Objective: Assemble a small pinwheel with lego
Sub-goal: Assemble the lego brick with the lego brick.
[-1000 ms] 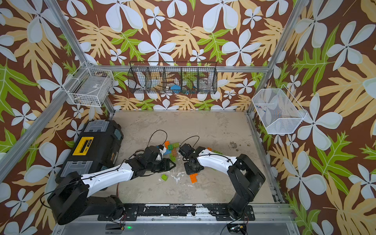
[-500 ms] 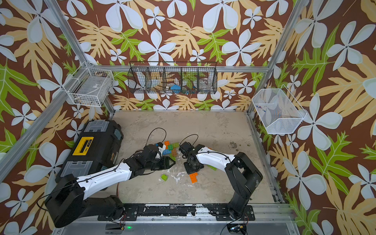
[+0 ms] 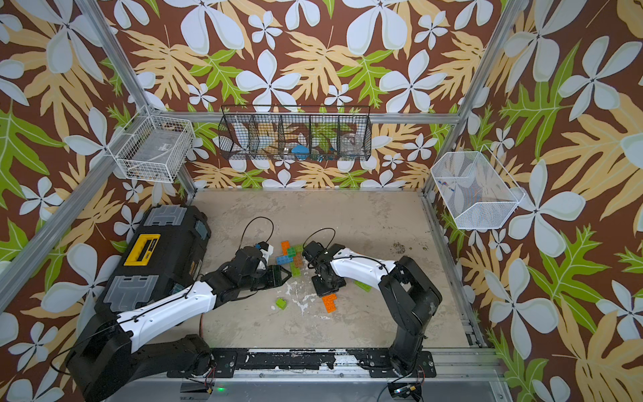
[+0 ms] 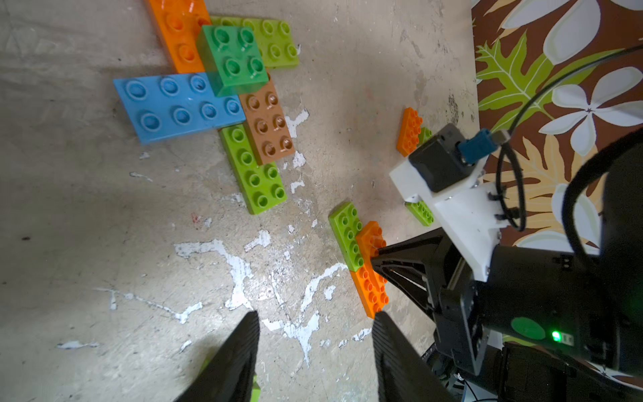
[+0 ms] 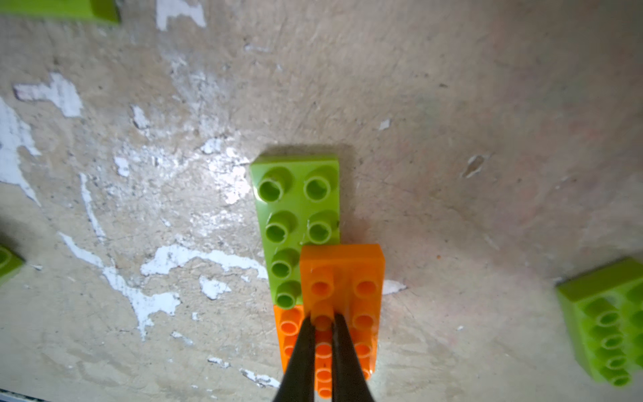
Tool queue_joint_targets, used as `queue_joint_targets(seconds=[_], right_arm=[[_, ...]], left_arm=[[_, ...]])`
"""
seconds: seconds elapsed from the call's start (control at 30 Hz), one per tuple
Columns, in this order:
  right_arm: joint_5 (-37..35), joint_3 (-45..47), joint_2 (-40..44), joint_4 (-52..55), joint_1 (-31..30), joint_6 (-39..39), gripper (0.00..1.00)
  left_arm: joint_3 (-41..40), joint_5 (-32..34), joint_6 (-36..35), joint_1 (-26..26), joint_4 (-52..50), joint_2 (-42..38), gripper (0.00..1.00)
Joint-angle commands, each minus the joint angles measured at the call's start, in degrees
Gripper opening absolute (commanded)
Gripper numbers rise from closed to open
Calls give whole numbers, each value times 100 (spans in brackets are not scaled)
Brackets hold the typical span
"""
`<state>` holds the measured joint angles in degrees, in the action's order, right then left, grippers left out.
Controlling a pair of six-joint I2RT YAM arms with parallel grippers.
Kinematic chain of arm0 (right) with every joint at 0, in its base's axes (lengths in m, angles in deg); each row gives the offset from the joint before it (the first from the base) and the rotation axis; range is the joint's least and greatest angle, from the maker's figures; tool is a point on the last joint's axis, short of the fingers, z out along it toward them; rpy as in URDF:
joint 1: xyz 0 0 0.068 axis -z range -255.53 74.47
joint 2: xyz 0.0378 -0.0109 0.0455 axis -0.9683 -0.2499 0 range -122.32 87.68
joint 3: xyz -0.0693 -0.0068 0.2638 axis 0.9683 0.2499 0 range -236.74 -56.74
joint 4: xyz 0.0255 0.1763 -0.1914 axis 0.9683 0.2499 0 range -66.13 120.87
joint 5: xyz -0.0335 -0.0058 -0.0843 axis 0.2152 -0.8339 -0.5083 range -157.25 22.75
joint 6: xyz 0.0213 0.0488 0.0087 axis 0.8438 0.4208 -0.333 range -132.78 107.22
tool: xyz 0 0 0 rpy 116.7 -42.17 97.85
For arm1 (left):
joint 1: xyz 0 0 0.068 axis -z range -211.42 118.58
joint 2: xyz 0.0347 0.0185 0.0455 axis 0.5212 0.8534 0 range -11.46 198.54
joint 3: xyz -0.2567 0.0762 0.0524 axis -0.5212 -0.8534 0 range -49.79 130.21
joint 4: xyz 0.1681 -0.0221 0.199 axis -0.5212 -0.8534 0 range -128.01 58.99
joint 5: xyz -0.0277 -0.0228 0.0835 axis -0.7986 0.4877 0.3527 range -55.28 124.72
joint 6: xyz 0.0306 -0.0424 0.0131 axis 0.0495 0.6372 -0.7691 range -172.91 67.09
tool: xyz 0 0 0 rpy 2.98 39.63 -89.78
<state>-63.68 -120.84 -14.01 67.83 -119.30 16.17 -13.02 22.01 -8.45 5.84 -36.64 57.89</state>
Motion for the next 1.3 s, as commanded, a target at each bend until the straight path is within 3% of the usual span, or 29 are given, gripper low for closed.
queue_joint_targets(seconds=[0.0,0.2,0.63,1.0,1.1,1.27], right_arm=[[262,113,-73,-859,26,348,4],[349,-129,-103,-694,-20,313,6],[281,-173,51,-551,-24,258,22],[80,-138,753,-352,43,160,31],[-308,148,1084,-283,390,246,32],[-492,744,1603,-325,1572,461,33]], left_arm=[[14,-6,-81,-17,-44,-17,56],[54,-4,-70,-17,-67,-50,56],[23,-17,-44,-17,-79,-61,59],[33,10,-138,-12,18,-8,63],[140,-66,-178,159,313,273,64],[900,186,-431,836,324,1161,64]])
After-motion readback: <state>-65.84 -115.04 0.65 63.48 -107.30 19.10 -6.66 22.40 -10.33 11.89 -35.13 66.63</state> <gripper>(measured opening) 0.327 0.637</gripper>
